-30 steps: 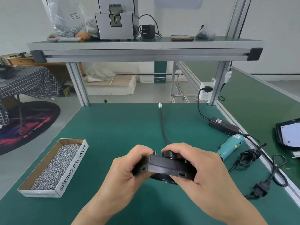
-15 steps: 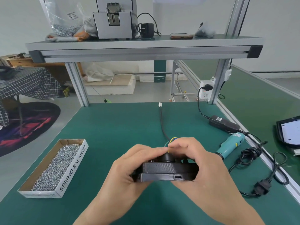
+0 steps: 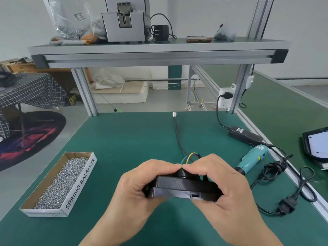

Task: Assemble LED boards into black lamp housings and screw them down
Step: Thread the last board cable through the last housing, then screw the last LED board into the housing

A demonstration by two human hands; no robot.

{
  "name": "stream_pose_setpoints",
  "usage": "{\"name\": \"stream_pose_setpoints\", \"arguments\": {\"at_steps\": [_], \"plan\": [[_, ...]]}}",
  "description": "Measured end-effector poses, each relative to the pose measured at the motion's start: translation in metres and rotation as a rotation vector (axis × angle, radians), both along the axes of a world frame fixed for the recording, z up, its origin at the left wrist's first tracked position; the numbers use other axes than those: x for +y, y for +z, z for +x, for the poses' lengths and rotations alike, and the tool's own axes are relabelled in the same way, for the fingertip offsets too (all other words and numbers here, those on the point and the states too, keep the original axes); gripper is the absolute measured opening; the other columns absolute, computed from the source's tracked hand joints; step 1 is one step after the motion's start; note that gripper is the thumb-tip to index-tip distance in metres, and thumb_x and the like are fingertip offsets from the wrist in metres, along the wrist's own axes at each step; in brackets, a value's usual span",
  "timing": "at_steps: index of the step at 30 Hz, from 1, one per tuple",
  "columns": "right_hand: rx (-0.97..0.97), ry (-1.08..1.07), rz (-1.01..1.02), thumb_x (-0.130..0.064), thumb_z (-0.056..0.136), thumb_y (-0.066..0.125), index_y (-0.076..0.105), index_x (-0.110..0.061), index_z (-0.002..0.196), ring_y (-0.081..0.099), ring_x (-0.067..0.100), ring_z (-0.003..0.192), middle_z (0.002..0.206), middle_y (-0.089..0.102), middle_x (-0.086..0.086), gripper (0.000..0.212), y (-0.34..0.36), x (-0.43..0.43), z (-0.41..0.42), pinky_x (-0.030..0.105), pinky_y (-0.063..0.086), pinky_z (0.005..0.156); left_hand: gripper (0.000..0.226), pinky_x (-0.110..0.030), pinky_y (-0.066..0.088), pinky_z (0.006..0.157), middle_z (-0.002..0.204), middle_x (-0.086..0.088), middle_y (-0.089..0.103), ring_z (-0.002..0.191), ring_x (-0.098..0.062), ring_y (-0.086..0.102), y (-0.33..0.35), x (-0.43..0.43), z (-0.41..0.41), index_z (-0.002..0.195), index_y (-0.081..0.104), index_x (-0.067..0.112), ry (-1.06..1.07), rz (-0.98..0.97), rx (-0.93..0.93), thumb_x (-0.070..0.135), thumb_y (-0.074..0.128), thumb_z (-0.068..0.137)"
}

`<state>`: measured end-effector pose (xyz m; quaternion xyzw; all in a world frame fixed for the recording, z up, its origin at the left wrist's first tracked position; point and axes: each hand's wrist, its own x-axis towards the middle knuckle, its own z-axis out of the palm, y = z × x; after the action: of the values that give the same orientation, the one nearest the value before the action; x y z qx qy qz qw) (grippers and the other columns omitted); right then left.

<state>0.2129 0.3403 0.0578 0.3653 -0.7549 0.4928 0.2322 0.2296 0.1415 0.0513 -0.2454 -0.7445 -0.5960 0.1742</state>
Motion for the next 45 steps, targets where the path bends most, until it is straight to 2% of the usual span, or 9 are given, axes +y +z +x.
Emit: {"name": "stream_pose_setpoints", "arguments": {"at_steps": [9, 14, 20, 25, 31, 34, 36, 40, 45], "plan": [[-0.190, -0.005, 0.002, -0.004, 0.078, 0.080, 0.071, -0.023, 0.111, 0.067, 0.013, 0.101, 0.103, 0.070, -0.010, 0.039, -0.003, -0.001, -0.012, 0.014, 0.047, 0.085, 0.035, -0.019, 0.053, 0.085, 0.107, 0.004, 0.076, 0.099, -0.013, 0.071, -0.012, 0.001, -0.010, 0.108, 0.074, 0.033, 0.060, 0.060, -0.093, 0.011, 0.076, 0.082], [-0.588, -0.032, -0.215, -0.029, 0.078, 0.078, 0.047, -0.046, 0.135, 0.066, 0.009, 0.111, 0.120, 0.068, -0.018, 0.067, -0.017, 0.001, -0.029, 0.023, 0.051, 0.093, 0.026, -0.027, 0.058, 0.078, 0.103, -0.010, 0.077, 0.093, -0.022, 0.073, -0.028, 0.007, -0.031, 0.097, 0.078, 0.023, 0.116, 0.539, -0.493, 0.011, 0.078, 0.075], [-0.659, -0.167, 0.152, -0.032, 0.092, 0.071, 0.041, -0.042, 0.135, 0.062, -0.013, 0.101, 0.109, 0.063, -0.041, 0.053, -0.071, -0.008, -0.037, 0.003, 0.043, 0.078, 0.019, -0.035, 0.061, 0.060, 0.099, -0.016, 0.077, 0.079, -0.026, 0.076, -0.047, 0.001, -0.063, 0.100, 0.071, 0.007, 0.250, 0.796, -0.816, 0.002, 0.072, 0.082], [-0.697, -0.269, 0.140, -0.031, 0.094, 0.069, 0.063, -0.027, 0.099, 0.055, 0.003, 0.063, 0.080, 0.068, -0.019, 0.009, -0.102, -0.013, -0.045, 0.016, 0.043, 0.059, 0.015, -0.037, 0.061, 0.062, 0.093, -0.014, 0.078, 0.076, -0.027, 0.076, -0.067, -0.006, -0.090, 0.104, 0.067, 0.003, 0.317, 0.725, -0.922, -0.001, 0.068, 0.089], [-0.659, -0.384, 0.142, -0.024, 0.092, 0.069, 0.051, -0.018, 0.068, 0.037, 0.008, 0.054, 0.056, 0.045, -0.012, 0.031, -0.116, -0.013, -0.049, 0.022, 0.031, 0.052, 0.018, -0.041, 0.060, 0.068, 0.095, -0.019, 0.077, 0.077, -0.032, 0.075, -0.083, -0.009, -0.107, 0.107, 0.068, -0.004, 0.312, 0.589, -1.047, -0.002, 0.069, 0.089], [-0.680, -0.389, 0.168, -0.026, 0.090, 0.069, 0.060, -0.033, 0.090, 0.049, 0.006, 0.057, 0.062, 0.059, -0.016, 0.012, -0.117, -0.016, -0.048, 0.017, 0.036, 0.055, 0.020, -0.041, 0.061, 0.068, 0.095, -0.021, 0.076, 0.078, -0.032, 0.074, -0.086, -0.012, -0.111, 0.109, 0.068, -0.008, 0.314, 0.484, -1.089, -0.002, 0.068, 0.090], [-0.693, -0.373, 0.220, -0.029, 0.090, 0.066, 0.057, -0.038, 0.118, 0.055, 0.006, 0.063, 0.068, 0.064, -0.013, 0.032, -0.118, -0.017, -0.046, 0.021, 0.042, 0.061, 0.021, -0.046, 0.060, 0.079, 0.098, -0.022, 0.076, 0.084, -0.034, 0.074, -0.087, -0.012, -0.112, 0.108, 0.069, -0.009, 0.324, 0.383, -1.099, -0.001, 0.069, 0.090], [-0.698, -0.362, 0.257, -0.034, 0.090, 0.063, 0.051, -0.041, 0.132, 0.058, 0.010, 0.070, 0.074, 0.067, -0.008, 0.044, -0.117, -0.016, -0.046, 0.031, 0.049, 0.070, 0.020, -0.045, 0.059, 0.084, 0.100, -0.016, 0.077, 0.090, -0.032, 0.075, -0.088, -0.012, -0.108, 0.107, 0.071, -0.003, 0.323, 0.215, -1.065, 0.012, 0.067, 0.094], [-0.700, -0.339, 0.250, -0.033, 0.091, 0.063, 0.042, -0.045, 0.139, 0.053, 0.006, 0.064, 0.072, 0.064, -0.015, 0.054, -0.113, -0.019, -0.045, 0.024, 0.041, 0.061, 0.026, -0.032, 0.061, 0.060, 0.085, -0.002, 0.072, 0.062, -0.016, 0.067, -0.079, -0.047, -0.099, 0.100, 0.065, 0.015, 0.539, -0.040, -0.853, 0.041, 0.066, 0.092]]}}
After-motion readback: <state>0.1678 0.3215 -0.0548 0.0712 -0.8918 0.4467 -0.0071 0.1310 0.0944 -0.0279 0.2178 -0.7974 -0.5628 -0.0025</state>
